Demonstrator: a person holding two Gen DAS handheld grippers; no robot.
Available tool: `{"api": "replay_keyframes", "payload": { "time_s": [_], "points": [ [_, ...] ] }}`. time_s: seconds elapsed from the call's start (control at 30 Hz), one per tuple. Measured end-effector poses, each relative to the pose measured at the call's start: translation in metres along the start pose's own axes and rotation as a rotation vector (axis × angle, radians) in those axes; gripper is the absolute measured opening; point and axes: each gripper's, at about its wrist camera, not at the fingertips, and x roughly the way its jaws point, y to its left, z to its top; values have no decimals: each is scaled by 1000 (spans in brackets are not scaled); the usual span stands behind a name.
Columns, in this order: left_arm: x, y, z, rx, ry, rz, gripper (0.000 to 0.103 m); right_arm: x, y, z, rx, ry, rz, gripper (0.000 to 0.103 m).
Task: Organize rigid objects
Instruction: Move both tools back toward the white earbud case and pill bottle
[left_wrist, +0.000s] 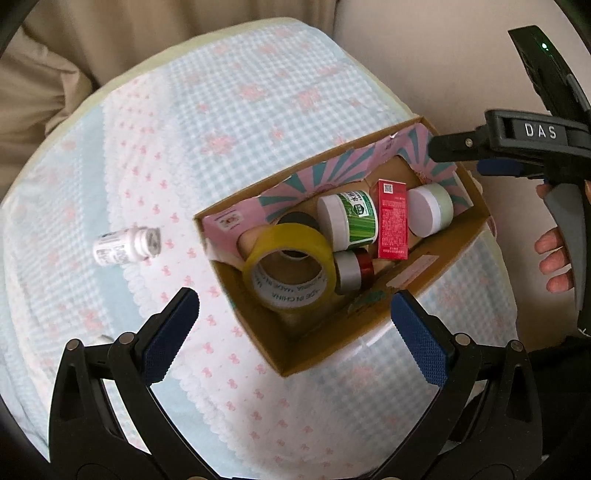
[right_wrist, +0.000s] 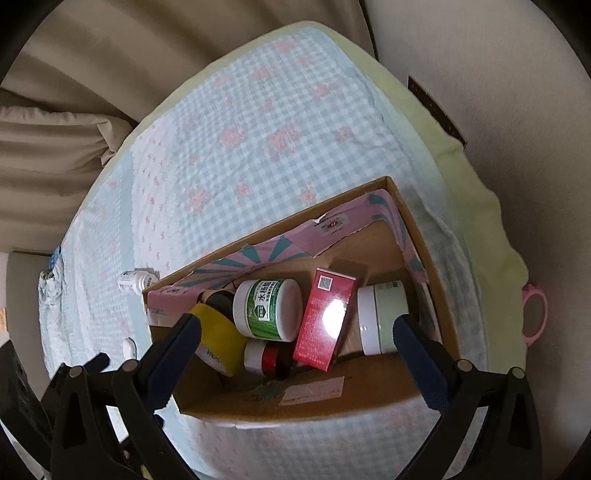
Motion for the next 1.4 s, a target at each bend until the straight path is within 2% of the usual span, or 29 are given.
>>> {"api": "replay_keyframes", "payload": {
  "time_s": [0.1, 0.3, 0.37, 0.5, 0.6, 0.7, 0.93, 1.13, 1.27, 1.4],
  "points": [
    [-23, 7, -11, -6, -18, 9, 103, -13, 6, -7, -7, -14, -46, 103],
    [-74, 33, -35, -29, -76, 32, 103, -52, 33, -31, -15, -76, -59, 103],
    [-92, 50, -46, -48, -100, 39, 103, -67, 50, -41, -34, -114, -66, 103],
    [-121, 88, -75, -84, -140, 61, 103, -88, 99, -62, -151, -190, -124, 103],
    [-137, 117, -97, -105, -185, 126, 103, -92, 136, -71, -233, -186, -145, 103],
    [-142, 149, -115, -146, -199, 150, 103, -88, 171, -76, -310, -177, -167, 103],
    [-119, 226, -152, -253, -146, 192, 103, -58, 241, -76, -493, -158, -133, 103],
    [-65, 283, -172, -283, -86, 198, 103, 8, 294, -64, -670, -52, -111, 103],
    [-7, 309, -173, -252, -18, 206, 103, 70, 318, -53, -823, -3, -90, 103],
    [47, 320, -169, -163, 41, 192, 101, 139, 338, -42, -988, 68, -62, 103]
  ]
}}
